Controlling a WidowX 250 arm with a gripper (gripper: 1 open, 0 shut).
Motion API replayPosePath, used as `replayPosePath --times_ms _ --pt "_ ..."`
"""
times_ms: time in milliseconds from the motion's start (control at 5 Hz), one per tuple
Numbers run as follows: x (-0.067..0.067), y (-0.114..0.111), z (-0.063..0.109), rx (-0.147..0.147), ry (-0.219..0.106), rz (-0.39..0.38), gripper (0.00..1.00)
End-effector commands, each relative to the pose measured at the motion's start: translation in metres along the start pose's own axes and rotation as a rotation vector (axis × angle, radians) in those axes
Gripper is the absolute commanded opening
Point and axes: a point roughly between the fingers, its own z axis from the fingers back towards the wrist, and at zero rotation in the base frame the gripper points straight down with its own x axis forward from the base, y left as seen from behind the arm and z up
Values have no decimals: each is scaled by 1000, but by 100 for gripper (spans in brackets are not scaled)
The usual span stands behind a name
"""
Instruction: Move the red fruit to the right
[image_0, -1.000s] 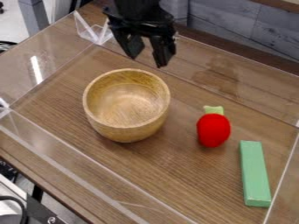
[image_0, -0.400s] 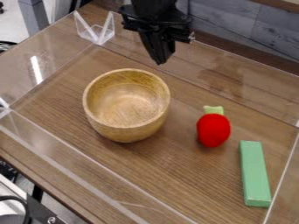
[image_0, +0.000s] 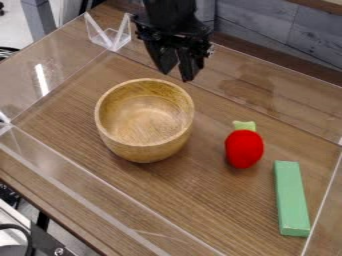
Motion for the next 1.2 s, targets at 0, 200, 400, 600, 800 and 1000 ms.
replayPosePath --times_ms 0,200,400,600,800,1000 --pt "16 9 14 27 -57 -7 100" --pt "15 10 18 37 -65 -10 100" --pt "18 15 21 66 -80 16 100" --pt "22 18 24 87 -93 44 100" --pt "22 16 26 89 -95 80 100" --pt "17 8 21 62 -80 30 100"
